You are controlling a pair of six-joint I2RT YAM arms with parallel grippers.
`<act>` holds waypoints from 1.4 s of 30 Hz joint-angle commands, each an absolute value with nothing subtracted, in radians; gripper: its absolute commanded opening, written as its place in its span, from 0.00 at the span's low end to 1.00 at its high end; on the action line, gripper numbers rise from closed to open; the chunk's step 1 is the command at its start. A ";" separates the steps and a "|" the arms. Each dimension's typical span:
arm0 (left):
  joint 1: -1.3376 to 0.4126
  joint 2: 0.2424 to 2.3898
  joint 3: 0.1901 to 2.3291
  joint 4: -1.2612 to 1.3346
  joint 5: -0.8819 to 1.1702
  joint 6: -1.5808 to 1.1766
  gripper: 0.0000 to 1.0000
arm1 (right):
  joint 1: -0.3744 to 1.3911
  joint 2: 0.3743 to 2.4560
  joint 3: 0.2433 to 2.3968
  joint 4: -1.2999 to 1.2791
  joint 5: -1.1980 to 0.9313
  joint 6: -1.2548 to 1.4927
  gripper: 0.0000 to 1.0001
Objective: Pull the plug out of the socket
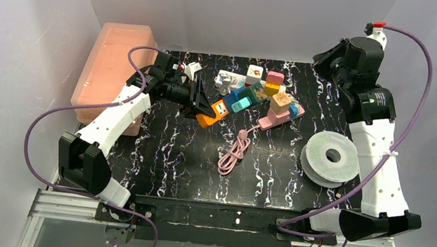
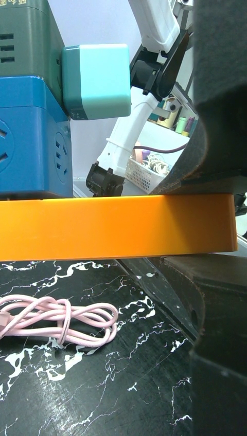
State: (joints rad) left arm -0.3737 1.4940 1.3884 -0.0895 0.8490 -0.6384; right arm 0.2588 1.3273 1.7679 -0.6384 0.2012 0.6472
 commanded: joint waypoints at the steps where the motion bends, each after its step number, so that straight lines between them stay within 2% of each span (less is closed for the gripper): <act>1: -0.374 1.401 1.414 -0.078 1.005 -0.621 0.00 | 0.255 1.287 1.752 -0.660 0.454 0.770 0.01; 6: -0.373 1.400 1.416 -0.085 1.005 -0.611 0.00 | 0.255 1.306 1.790 -0.670 0.413 0.755 0.01; 14: -0.374 1.402 1.424 -0.095 1.002 -0.608 0.00 | 0.223 1.329 1.786 -0.609 0.149 0.715 0.01; 19: -0.373 1.394 1.415 -0.102 1.004 -0.605 0.00 | 0.210 1.321 1.748 -0.563 0.057 0.719 0.01; 42: -0.373 1.387 1.410 -0.107 1.003 -0.598 0.00 | 0.209 1.329 1.726 -0.544 -0.092 0.689 0.01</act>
State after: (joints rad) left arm -0.3717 1.4738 1.3872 -0.1188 0.8455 -0.6201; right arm 0.2134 1.3327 1.7096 -0.5819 -0.0620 0.7166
